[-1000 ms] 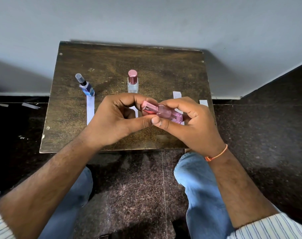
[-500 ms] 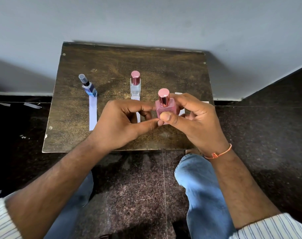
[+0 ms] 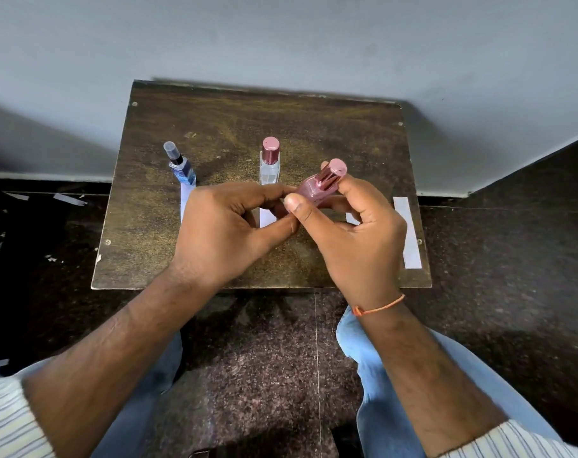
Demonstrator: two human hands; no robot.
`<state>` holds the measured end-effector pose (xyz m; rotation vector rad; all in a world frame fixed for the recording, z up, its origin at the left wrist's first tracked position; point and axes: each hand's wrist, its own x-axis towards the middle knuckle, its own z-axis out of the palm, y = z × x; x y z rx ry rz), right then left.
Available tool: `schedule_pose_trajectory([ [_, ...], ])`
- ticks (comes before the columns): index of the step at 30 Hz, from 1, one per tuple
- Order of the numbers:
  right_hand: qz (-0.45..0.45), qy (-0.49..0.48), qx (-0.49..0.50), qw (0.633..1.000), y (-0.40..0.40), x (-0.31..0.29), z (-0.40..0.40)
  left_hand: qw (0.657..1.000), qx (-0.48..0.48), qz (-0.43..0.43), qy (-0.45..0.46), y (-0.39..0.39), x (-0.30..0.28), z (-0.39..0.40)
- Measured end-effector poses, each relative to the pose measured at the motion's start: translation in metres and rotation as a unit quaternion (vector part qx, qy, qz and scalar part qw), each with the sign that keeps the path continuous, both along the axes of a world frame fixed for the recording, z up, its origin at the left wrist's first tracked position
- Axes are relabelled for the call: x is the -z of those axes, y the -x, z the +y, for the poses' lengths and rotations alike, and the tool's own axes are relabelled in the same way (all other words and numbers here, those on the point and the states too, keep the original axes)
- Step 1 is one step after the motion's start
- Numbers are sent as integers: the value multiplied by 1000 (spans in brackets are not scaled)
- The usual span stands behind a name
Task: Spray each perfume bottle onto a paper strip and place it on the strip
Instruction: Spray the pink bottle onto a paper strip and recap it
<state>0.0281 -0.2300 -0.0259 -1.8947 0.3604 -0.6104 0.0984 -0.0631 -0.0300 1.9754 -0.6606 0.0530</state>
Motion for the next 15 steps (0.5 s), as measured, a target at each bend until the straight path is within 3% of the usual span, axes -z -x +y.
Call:
schedule_pose_trajectory([
  [5,18,76,52,996,-10,-3,-23,999,10,35,-34,-1,5,0],
  [10,53,74,162,983,-22,0,-69,997,22,50,-47,-1,1,8],
  [15,80,98,177,976,-25,2,-76,995,41,54,-69,-1,-1,17],
])
